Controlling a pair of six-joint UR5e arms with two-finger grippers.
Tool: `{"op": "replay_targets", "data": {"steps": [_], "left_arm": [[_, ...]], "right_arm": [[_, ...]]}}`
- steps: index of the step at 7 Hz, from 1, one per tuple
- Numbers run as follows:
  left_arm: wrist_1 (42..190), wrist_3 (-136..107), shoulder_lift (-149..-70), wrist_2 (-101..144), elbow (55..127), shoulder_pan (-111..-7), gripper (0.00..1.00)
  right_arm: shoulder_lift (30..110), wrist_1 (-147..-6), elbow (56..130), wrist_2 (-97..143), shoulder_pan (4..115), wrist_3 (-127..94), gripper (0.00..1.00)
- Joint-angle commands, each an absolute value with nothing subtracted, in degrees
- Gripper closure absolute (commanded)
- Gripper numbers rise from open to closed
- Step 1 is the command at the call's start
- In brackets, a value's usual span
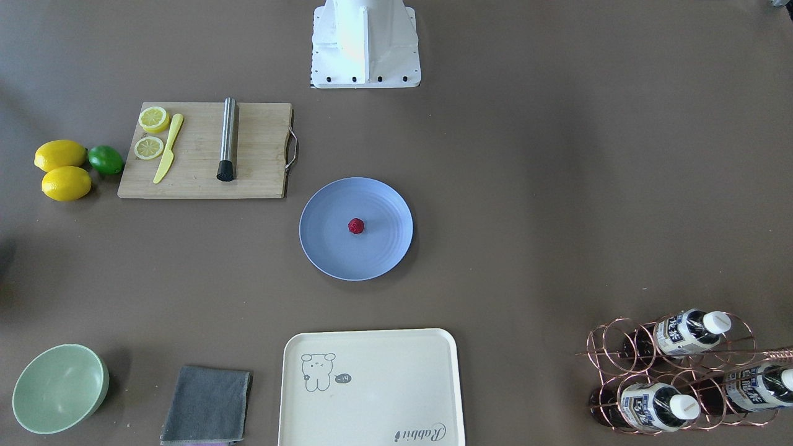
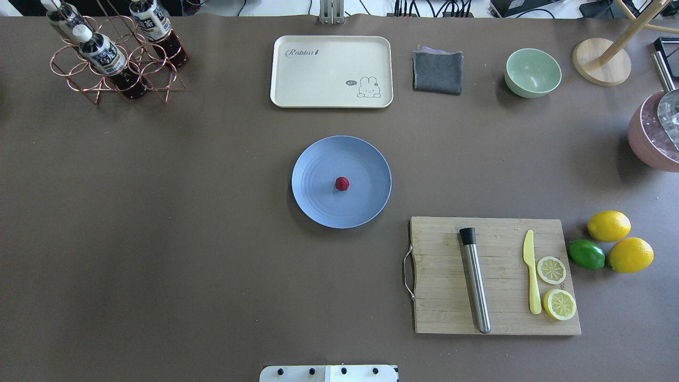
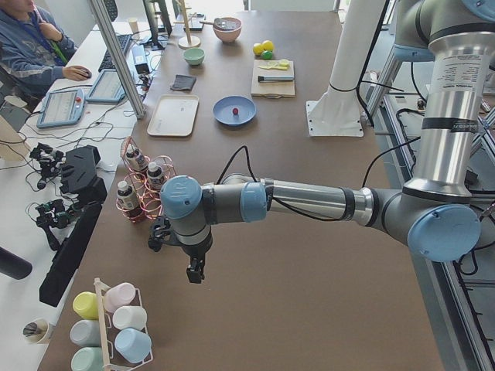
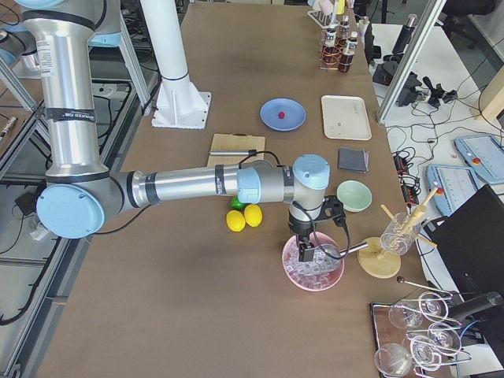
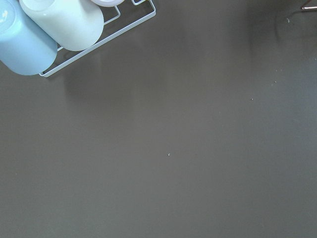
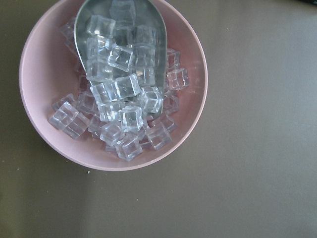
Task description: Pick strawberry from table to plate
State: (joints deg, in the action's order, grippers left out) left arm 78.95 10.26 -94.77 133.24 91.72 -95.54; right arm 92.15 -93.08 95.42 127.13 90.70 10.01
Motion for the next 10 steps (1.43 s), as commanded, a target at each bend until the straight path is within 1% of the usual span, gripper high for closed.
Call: {"op": "replay_targets", "data": {"steps": [1,4,10], "left_arm": [[78.9,10.3,-94.7,133.2,91.8,-95.5,0.02],[78.9,10.3,-94.4,137.1,91.5,-95.5,0.02],[79.0,10.2,-94.4,137.1,91.2,-95.5,0.02]], "right_arm": [[93.1,-92.9,95.4,127.3,91.3,10.0,0.00],[93.1,-92.9,95.4,127.4,91.3,10.0,0.00],[93.1,-92.9,95.4,127.4,91.3,10.0,0.00]]}}
